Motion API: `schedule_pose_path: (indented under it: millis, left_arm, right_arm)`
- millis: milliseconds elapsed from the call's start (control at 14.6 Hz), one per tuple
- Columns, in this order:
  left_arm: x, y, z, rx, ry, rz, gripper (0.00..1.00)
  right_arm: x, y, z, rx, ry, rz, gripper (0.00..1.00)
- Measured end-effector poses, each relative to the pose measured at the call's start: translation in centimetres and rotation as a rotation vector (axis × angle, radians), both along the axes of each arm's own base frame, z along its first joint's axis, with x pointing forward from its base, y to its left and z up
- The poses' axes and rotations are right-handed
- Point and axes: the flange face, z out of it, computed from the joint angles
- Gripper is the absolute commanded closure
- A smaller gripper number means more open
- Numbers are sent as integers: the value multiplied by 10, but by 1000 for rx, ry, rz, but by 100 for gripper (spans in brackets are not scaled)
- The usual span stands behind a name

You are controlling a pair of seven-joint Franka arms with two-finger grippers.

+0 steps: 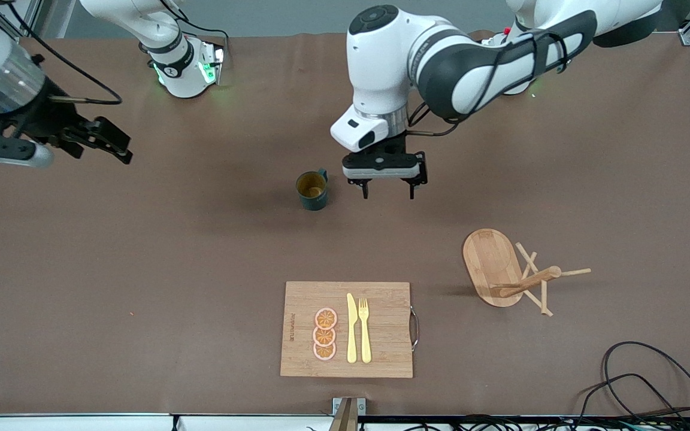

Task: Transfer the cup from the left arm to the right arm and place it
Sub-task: 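Open the left gripper and raise it while the right gripper approaches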

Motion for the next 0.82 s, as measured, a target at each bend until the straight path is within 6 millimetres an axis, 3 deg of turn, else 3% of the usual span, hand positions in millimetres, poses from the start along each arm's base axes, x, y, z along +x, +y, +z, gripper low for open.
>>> schedule_pose_path:
  millis: [342,822]
  left_arm:
    - [36,45,29,-8,179,20,0]
    - [71,139,87,-59,271,-11,0]
  right_arm:
    - [25,29,-49,24,31,-8,0]
    - [36,108,-115,10,71,2,0]
